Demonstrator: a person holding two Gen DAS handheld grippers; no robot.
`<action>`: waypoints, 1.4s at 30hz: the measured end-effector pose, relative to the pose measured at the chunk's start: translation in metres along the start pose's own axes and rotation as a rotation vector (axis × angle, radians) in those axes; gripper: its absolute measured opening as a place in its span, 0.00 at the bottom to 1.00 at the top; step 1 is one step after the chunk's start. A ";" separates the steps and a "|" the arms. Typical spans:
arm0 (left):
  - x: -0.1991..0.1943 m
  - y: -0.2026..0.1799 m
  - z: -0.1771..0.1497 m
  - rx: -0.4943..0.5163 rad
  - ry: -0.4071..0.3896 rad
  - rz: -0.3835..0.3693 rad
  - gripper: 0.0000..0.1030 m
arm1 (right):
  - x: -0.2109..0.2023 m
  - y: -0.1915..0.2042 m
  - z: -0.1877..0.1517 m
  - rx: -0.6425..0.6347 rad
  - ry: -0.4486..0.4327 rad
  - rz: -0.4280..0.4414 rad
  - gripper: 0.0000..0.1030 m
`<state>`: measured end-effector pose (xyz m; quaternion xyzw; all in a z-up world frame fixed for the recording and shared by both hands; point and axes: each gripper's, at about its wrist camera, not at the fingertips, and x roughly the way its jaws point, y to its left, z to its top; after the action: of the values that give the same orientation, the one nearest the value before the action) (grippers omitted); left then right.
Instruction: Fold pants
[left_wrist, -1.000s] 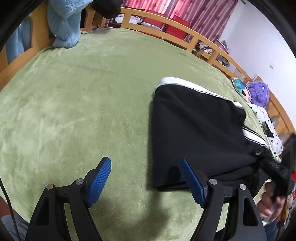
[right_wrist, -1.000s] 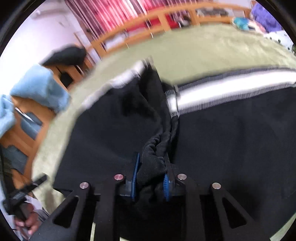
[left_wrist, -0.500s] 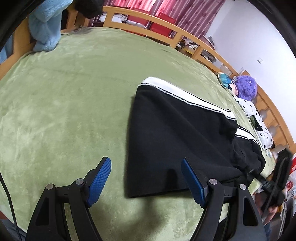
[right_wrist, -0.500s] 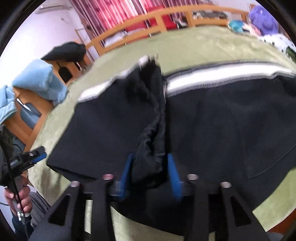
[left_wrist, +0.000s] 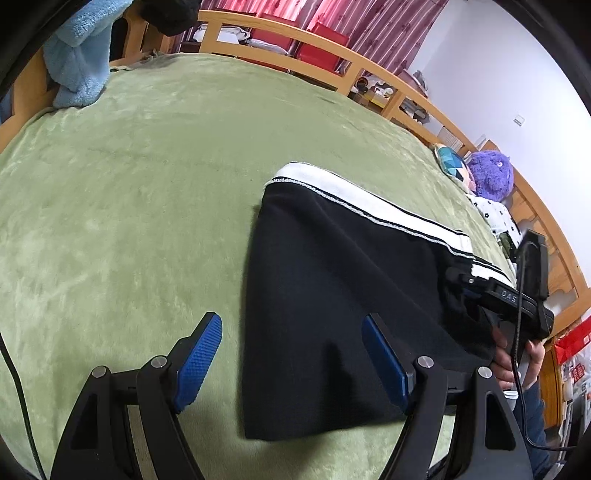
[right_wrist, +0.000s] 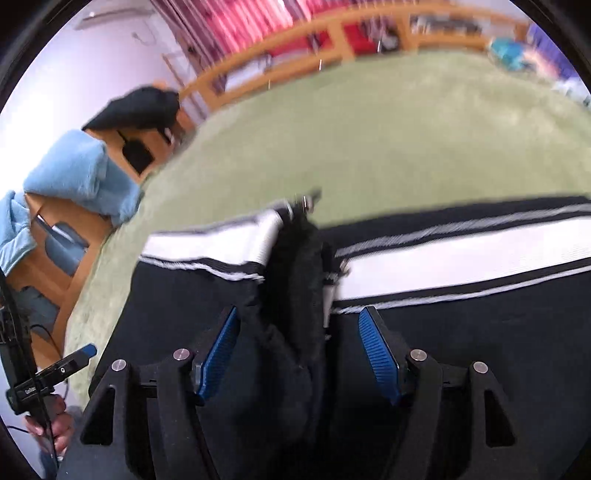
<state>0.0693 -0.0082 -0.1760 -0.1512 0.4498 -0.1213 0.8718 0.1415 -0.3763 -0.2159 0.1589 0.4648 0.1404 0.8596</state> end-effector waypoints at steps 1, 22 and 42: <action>0.002 0.000 0.002 0.002 0.003 0.001 0.75 | 0.008 -0.002 0.000 0.007 0.024 0.012 0.64; 0.000 0.000 -0.009 0.006 0.058 0.015 0.75 | -0.005 -0.014 -0.013 0.034 0.041 -0.111 0.36; 0.024 0.007 -0.030 -0.028 0.127 0.004 0.77 | 0.002 -0.009 0.040 -0.034 -0.022 -0.120 0.00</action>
<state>0.0584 -0.0149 -0.2131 -0.1544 0.5064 -0.1227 0.8395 0.1769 -0.3898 -0.2005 0.1176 0.4615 0.0945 0.8742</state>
